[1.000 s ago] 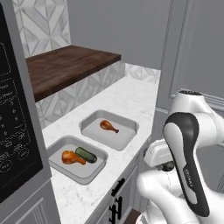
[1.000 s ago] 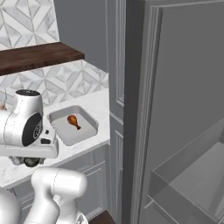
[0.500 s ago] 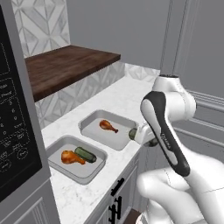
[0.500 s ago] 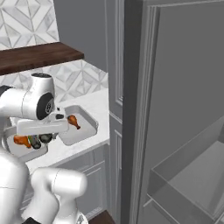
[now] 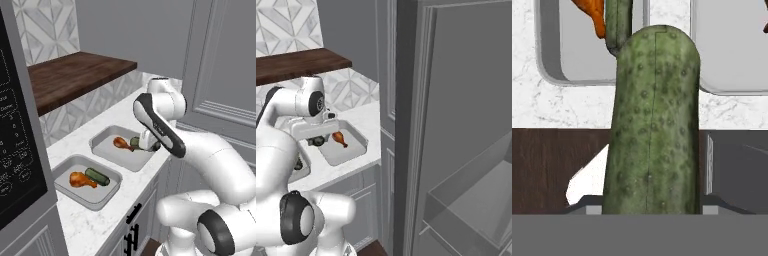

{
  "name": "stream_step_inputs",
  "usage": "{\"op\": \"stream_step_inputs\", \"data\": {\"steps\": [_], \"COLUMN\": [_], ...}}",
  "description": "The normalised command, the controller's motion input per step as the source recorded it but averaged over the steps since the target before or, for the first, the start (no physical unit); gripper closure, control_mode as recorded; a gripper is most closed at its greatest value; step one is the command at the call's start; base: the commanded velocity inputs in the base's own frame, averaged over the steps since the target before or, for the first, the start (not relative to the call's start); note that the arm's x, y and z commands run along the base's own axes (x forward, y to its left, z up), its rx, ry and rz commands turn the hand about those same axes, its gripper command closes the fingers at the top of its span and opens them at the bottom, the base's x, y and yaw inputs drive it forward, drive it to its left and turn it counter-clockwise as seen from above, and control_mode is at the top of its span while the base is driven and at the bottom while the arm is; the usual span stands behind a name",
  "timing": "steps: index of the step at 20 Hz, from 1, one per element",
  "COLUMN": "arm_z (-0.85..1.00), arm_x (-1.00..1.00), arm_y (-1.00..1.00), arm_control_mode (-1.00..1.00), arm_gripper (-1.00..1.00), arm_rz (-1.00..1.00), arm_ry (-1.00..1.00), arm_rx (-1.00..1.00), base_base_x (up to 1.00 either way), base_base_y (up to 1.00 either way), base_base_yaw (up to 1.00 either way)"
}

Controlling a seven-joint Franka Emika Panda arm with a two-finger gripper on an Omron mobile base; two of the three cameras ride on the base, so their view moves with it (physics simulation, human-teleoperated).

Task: Place one cucumber and one chicken drumstick in each tupperware on the nearby counter, to pack two identical lunches.

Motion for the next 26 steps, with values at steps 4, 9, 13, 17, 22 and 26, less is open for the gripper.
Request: {"op": "stream_step_inputs", "data": {"steps": [4, 9, 13, 17, 22, 26], "arm_z": [-0.65, -0.48, -0.50, -0.14, -0.03, -0.45], "arm_x": [1.00, 0.79, 0.63, 0.58, 0.71, 0.43], "arm_y": [0.43, 0.04, 0.00, 0.00, 0.05, 0.29], "arm_control_mode": [-1.00, -1.00, -1.00, -1.00, -1.00, -1.00], "arm_gripper": [1.00, 1.00, 1.00, 1.00, 1.00, 1.00], "arm_rz": [0.28, 0.21, 0.04, 0.00, 0.00, 0.00], "arm_ry": [0.00, -0.21, -0.17, 0.00, 0.05, 0.04], "arm_rx": [-0.01, 0.00, 0.00, 0.02, 0.06, 0.00], "base_base_x": [0.00, 0.00, 0.00, 0.00, 0.00, 0.00], "base_base_y": [0.00, 0.00, 0.00, 0.00, 0.00, 0.00], "base_base_yaw": [0.00, 0.00, 0.00, 0.00, 0.00, 0.00]}}
